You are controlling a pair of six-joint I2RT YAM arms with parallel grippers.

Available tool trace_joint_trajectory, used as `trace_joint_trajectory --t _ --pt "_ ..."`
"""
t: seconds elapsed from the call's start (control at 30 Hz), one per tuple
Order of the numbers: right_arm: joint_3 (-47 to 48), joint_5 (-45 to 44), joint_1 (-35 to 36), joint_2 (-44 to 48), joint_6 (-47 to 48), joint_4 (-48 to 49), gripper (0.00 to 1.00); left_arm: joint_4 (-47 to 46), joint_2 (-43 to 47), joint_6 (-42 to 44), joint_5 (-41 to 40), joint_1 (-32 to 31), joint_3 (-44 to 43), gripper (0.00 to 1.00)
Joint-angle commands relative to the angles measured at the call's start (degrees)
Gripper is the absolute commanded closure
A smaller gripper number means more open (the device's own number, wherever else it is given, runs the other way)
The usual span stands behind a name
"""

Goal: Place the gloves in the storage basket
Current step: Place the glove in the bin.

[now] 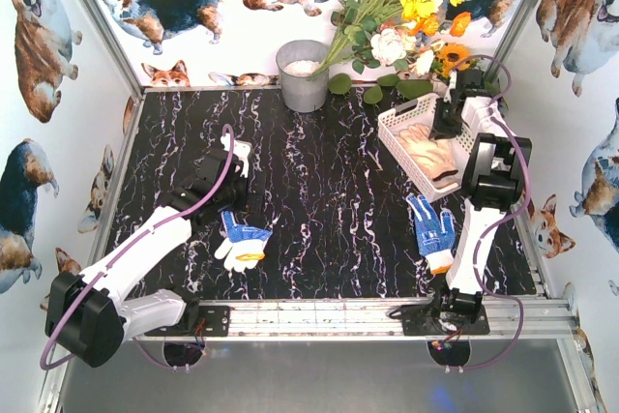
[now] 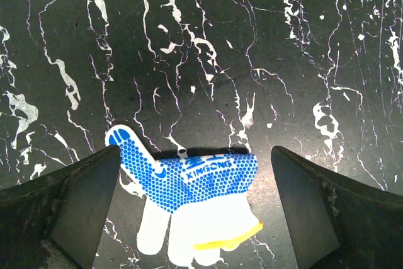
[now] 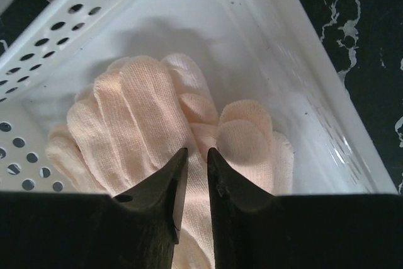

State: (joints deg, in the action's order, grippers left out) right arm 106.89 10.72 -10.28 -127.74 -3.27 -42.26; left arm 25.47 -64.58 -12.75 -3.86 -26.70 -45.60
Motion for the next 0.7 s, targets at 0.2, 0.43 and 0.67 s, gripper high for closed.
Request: trace_joint_trajectory --t 0.2,0.43,0.67 --pt "-3.43 -0.28 2.53 15.45 -0.26 2.49 0.56 5.12 2.76 -6.69 -5.26 0.7 -0.66 0.0" --pt "-19.18 -0.79 4.54 30.55 -4.21 9.64 0.5 9.83 10.87 -18.33 -6.42 0.68 5.84 0.01" --pt "-31.52 0.65 5.09 44.53 -8.66 11.32 0.51 6.99 14.93 -26.12 -1.28 0.68 13.77 0.27"
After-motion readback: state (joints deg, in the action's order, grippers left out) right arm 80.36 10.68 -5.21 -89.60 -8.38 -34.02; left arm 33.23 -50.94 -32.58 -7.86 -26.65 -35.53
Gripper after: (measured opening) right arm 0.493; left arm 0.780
